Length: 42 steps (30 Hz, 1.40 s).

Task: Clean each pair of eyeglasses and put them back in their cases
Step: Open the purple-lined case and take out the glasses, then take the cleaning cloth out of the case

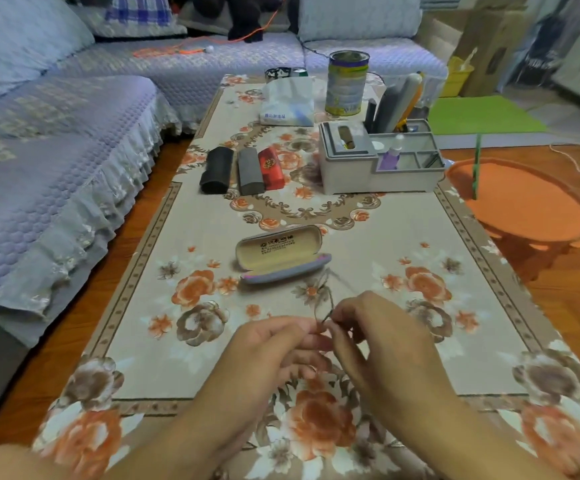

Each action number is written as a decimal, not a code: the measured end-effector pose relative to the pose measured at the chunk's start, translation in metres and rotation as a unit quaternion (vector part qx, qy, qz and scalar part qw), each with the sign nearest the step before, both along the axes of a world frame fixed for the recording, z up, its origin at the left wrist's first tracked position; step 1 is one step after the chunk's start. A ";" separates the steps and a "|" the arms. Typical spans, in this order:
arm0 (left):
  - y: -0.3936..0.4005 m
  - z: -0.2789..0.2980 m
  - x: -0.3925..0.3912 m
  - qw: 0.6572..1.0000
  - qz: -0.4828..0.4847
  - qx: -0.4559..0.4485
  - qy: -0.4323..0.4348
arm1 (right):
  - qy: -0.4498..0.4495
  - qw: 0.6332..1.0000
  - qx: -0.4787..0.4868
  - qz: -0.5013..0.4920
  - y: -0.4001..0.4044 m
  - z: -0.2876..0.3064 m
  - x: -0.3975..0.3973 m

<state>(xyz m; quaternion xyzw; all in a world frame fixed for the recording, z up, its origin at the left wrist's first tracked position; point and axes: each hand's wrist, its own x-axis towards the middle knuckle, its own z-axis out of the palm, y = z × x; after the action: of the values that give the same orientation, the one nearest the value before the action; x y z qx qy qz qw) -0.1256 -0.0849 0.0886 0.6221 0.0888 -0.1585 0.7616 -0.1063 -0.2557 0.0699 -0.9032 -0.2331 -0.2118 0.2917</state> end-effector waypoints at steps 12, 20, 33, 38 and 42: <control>0.015 -0.040 0.014 0.966 0.131 -0.156 0.161 | 0.130 0.977 -0.033 0.164 0.010 -0.031 -0.010; 0.020 -0.054 0.030 0.958 0.139 -0.136 0.210 | 0.086 0.988 0.024 -0.125 -0.031 -0.019 0.033; 0.018 -0.053 0.057 0.982 0.098 -0.037 0.156 | 0.577 0.709 0.392 -0.103 -0.053 -0.036 0.066; 0.033 -0.061 0.063 0.990 0.042 0.111 0.077 | 0.566 0.729 0.361 -0.134 -0.055 -0.046 0.067; 0.045 -0.060 0.064 0.929 0.100 0.344 -0.092 | 0.512 0.806 0.257 -0.149 -0.061 -0.042 0.071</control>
<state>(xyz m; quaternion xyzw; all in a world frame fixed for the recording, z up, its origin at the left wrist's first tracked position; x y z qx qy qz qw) -0.0620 -0.0401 0.0286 0.8457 0.1297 0.0166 0.5174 -0.0352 -0.3170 0.0282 -0.7961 0.1508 0.1877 0.5552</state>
